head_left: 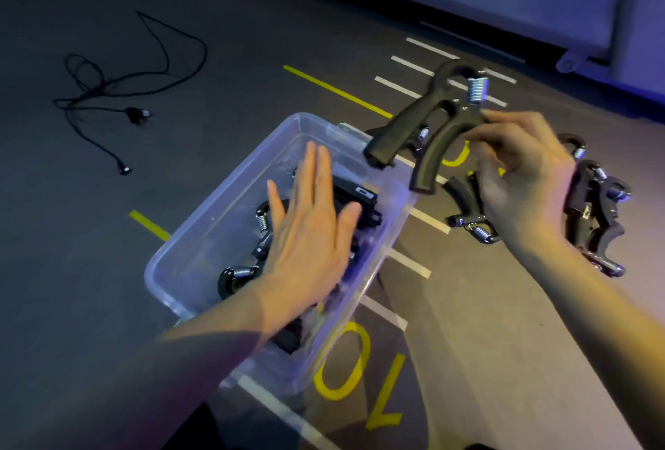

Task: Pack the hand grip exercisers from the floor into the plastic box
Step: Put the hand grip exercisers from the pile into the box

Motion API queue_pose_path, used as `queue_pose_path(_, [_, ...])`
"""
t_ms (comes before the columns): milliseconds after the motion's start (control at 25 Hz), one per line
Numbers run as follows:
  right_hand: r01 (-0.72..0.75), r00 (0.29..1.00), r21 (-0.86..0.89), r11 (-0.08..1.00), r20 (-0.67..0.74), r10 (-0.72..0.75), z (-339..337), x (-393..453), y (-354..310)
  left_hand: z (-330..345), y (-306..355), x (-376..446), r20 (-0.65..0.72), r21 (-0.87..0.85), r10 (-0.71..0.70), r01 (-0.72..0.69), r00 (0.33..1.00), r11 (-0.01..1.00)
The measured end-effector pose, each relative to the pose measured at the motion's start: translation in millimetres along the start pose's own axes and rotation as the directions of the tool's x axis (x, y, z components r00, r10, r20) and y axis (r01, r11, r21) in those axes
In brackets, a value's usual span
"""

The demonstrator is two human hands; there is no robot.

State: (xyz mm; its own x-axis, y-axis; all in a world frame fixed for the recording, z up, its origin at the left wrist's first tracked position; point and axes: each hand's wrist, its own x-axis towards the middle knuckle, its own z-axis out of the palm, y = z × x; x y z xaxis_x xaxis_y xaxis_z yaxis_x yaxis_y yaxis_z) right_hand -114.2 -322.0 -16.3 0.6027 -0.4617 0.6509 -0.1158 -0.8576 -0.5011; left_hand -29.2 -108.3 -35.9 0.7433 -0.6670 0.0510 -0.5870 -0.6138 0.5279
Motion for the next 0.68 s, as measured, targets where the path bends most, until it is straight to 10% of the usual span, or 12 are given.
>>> queue_pose_path(200, [0.1, 0.927, 0.151, 0.983, 0.345, -0.147, 44.3, -24.0, -72.2, -41.0, -72.4, -39.1, -0.086, 0.094, -0.267, 0.275, 0.96, 0.957])
queue_pose_path(400, [0.109, 0.698, 0.238, 0.965, 0.673, -0.244, 92.3, -62.6, -99.8, -52.1, -114.7, -70.1, 0.017, 0.221, -0.365, 0.353, 0.931, 0.909])
queue_pose_path(680, [-0.24, 0.509, 0.241, 0.94, 0.856, -0.089, 140.8, -76.7, -118.0, -46.2, -132.7, -69.4, 0.059, 0.151, -0.338, 0.326, 0.939, 0.933])
